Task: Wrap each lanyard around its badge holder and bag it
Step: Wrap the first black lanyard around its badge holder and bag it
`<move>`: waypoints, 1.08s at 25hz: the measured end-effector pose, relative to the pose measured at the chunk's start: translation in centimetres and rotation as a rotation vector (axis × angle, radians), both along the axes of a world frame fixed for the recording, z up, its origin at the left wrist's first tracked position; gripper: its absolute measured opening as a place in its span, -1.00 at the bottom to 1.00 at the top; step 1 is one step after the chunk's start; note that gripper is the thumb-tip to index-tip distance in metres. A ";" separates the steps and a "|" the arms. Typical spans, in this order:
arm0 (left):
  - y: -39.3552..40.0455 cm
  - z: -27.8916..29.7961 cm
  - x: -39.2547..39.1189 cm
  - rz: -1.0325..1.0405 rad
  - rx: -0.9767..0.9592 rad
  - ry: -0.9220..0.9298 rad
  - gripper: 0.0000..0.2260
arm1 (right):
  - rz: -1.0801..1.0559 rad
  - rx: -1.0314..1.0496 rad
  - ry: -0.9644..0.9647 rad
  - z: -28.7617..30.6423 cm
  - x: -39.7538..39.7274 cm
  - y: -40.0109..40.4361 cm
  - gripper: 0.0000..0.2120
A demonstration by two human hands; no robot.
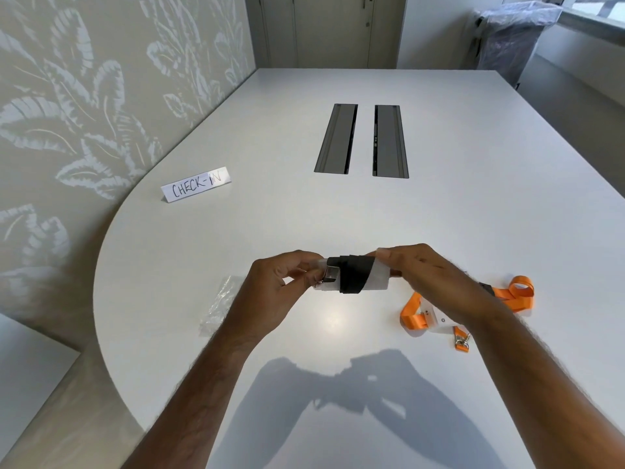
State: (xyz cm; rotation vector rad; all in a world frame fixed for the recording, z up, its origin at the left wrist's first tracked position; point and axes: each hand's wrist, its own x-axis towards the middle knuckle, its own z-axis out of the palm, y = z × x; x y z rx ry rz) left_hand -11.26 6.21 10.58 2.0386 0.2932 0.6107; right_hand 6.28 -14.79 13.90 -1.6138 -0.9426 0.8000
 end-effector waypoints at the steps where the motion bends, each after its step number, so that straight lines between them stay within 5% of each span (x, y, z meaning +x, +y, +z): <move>1: 0.2 0.1 0.0 -0.004 -0.045 -0.008 -0.85 | 0.017 0.039 0.140 -0.3 -0.1 0.1 -0.58; 4: 0.5 0.4 0.3 -0.023 -0.193 -0.039 -0.86 | 0.003 0.155 0.355 -2.1 -0.4 0.7 -0.45; 12: 0.6 0.6 0.4 -0.026 -0.442 -0.106 -0.84 | -0.032 0.336 0.543 -4.7 -0.9 1.2 -0.56; 27: 0.4 -0.1 0.9 0.000 -0.616 -0.106 -0.79 | -0.251 0.304 0.009 -3.7 -2.0 1.4 -0.90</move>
